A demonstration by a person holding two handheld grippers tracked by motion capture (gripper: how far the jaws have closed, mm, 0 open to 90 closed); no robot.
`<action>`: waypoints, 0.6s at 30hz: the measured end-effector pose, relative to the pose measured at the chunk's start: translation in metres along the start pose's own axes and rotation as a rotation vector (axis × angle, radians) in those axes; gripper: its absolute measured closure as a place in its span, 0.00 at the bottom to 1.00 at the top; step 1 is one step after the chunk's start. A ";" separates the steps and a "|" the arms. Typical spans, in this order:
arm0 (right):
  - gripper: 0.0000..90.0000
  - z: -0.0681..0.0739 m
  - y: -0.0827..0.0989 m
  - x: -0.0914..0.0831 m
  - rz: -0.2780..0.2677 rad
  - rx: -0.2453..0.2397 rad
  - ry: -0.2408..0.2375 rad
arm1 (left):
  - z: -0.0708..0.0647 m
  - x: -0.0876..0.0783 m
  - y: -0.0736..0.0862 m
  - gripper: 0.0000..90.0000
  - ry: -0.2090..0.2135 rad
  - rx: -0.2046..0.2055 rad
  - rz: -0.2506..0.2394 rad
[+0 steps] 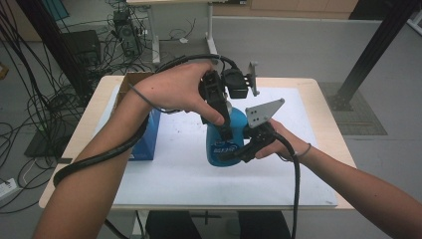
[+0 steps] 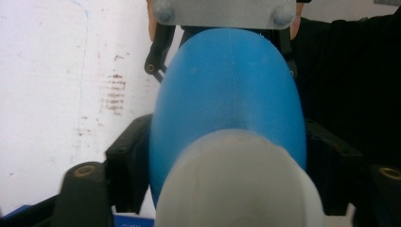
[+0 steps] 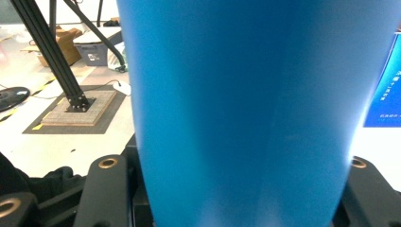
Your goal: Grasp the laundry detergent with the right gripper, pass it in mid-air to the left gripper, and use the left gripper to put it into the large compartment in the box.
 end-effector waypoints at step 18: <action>0.46 0.001 0.000 0.001 0.000 -0.005 0.002 | -0.001 0.000 0.000 0.41 -0.012 -0.013 0.019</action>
Point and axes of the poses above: each handheld gripper's, and its own axes: x roughly forward along the jaws, y roughly out of its underside, z roughly to its left, the point moved 5 cm from there along x, roughly forward along the jaws, and after that the axes turned 2 degrees about -z, right-handed, at the moved point
